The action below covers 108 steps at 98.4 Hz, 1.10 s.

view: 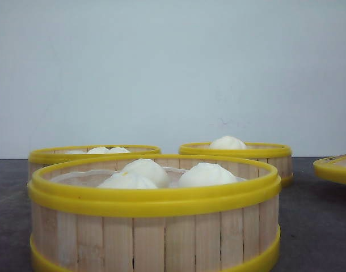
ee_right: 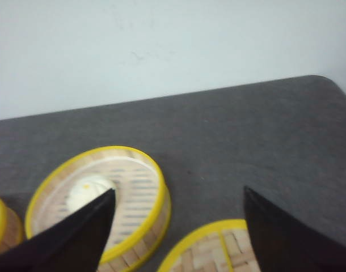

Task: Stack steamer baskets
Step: 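Reach left gripper to the rim of the farther bun-filled basket and grasp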

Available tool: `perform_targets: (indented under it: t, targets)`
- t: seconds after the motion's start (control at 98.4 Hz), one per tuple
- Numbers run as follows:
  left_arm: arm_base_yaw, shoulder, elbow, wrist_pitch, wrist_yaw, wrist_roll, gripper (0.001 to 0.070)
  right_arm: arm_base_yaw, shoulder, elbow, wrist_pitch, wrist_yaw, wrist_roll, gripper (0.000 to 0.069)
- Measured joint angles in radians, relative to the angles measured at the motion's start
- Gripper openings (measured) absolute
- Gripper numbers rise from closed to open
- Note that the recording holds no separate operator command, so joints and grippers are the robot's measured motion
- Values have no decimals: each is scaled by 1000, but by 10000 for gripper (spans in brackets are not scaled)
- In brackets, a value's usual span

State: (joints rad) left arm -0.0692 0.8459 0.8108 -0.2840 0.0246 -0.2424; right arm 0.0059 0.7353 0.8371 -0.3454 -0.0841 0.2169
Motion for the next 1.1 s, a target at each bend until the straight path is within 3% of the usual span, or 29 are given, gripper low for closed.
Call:
perform_targets:
  t: [0.224, 0.63, 0.884, 1.097]
  targets:
    - [-49, 195, 134, -13, 6, 16, 346, 28, 8, 0, 17, -3, 0, 476]
    - [-79, 687, 437, -203, -1, 91, 346, 49, 11, 0, 20, -22, 24, 476]
    - [-79, 875, 483, -255, -8, 93, 346, 61, 11, 0, 16, -22, 26, 476]
    - [-79, 911, 483, -266, -48, 93, 346, 61, 11, 0, 13, -22, 26, 476]
